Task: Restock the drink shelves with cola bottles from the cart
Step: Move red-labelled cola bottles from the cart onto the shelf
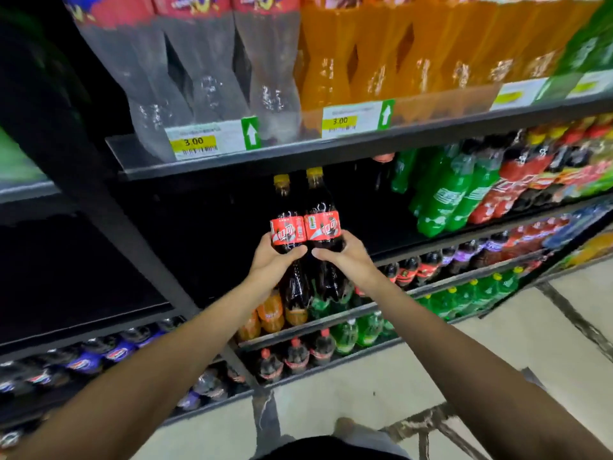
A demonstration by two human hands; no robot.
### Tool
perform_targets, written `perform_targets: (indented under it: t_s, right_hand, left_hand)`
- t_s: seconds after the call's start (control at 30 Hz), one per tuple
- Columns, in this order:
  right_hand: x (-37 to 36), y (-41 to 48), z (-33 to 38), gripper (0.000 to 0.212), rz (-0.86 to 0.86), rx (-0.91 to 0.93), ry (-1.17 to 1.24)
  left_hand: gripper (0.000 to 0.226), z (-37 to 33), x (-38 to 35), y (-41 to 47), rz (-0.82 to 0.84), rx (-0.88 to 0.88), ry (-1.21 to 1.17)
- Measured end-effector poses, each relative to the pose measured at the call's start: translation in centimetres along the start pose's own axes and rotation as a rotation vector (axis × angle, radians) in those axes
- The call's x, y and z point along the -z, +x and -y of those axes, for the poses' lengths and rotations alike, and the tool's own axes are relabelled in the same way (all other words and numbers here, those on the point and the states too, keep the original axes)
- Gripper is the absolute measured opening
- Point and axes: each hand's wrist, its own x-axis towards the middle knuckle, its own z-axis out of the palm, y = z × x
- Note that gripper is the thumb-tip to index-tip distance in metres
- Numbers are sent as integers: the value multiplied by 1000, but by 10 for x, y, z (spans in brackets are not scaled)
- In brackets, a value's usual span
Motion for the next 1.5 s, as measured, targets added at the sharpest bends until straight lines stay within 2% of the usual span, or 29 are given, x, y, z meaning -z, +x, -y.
perform_targets:
  t_s: [0.23, 0.47, 0.63, 0.93, 1.03, 1.13, 1.23, 1.33, 1.4, 1.5]
  right_hand:
    - [3, 51, 11, 63, 134, 141, -6]
    - [-12, 82, -8, 74, 200, 169, 21]
    - [-26, 97, -17, 73, 173, 217, 7]
    - [-41, 103, -25, 81, 88, 210, 46]
    - [-46, 103, -25, 82, 39, 208, 44]
    - [-48, 101, -25, 87, 17, 208, 0]
    - [-46, 96, -36, 93, 19, 131, -40]
    - [-45, 90, -56, 78, 40, 64, -87]
    - [-50, 89, -66, 65, -16, 99, -154]
    - [-58, 92, -72, 62, -110, 162, -220]
  left_hand:
    - [69, -12, -6, 22, -194, -92, 30]
    - [78, 6, -3, 40, -242, -124, 53]
    - [80, 14, 5, 52, -241, -178, 65]
    - [80, 16, 15, 56, -83, -217, 95]
    - [74, 18, 19, 60, -48, -200, 89]
    - [76, 22, 19, 62, -84, -175, 52]
    - [90, 38, 10, 56, -166, -97, 16]
    - [94, 61, -2, 54, -179, -21, 71]
    - [83, 74, -9, 56, -236, -11, 112]
    - [62, 87, -15, 60, -381, -41, 221]
